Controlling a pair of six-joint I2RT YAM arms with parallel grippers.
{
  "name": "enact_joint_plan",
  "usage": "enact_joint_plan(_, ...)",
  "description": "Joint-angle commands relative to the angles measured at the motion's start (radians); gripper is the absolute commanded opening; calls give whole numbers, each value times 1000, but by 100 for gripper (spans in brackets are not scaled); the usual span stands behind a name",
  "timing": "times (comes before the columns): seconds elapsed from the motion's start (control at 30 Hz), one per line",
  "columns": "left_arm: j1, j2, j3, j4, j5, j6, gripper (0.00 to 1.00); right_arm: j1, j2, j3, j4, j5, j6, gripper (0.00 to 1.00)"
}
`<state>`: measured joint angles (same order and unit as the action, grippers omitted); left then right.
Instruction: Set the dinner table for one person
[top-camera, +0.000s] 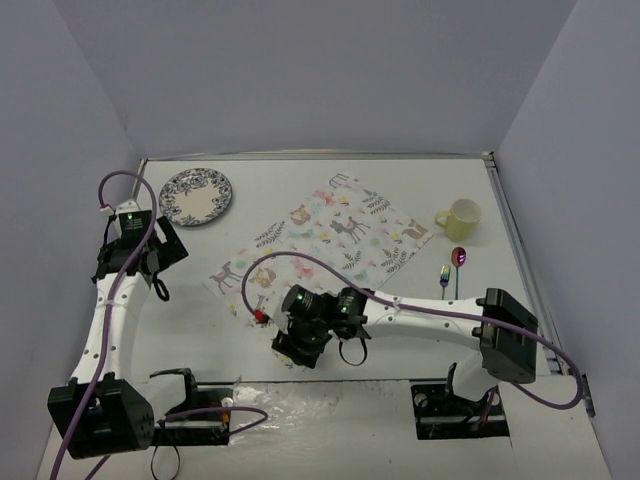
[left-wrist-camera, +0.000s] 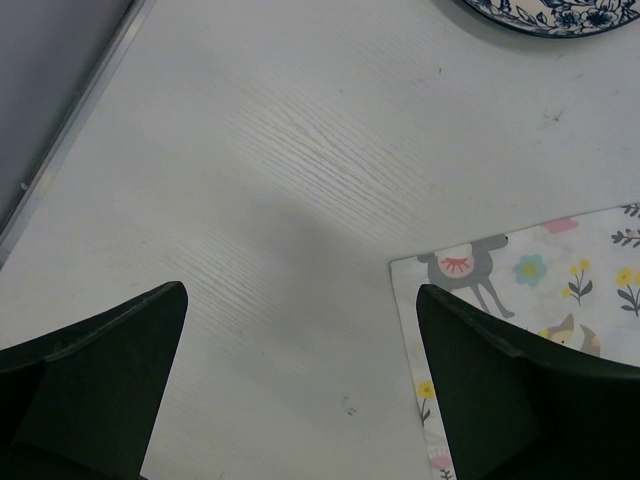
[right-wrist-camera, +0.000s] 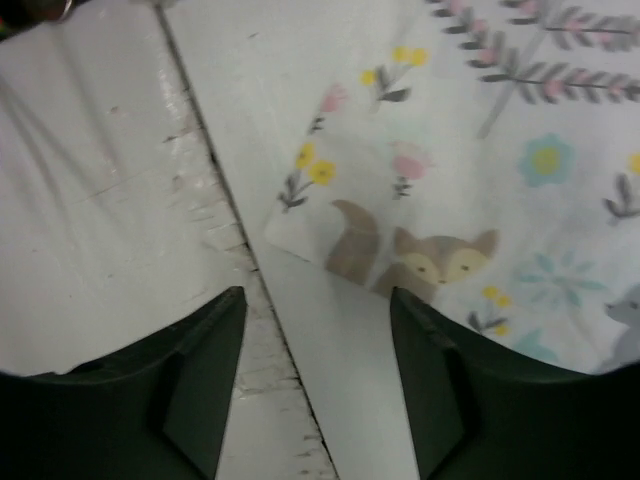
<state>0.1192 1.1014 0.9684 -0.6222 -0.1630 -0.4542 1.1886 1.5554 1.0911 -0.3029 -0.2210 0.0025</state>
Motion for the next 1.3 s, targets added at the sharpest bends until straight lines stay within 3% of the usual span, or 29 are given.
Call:
enact_joint_plan(0.0,-83,15,17,22,66,-54,97,-303,-57,114,2,202,75,64)
enact_joint_plan(0.2,-242,88,-18,79,48,-176,97,-660,78,218,69,205,114,67)
enact_joint_plan(0.37,-319,188,-45,173,54,-277,97,-830,302,383,116,196,95,66)
enact_joint_plan(0.7,-354,401,-38,285,53,-334,97,-930,687,695,139,175,82,66)
enact_joint_plan(1.27,-349,627,32,302,67,-403,97,-981,884,857,146,181,53,66)
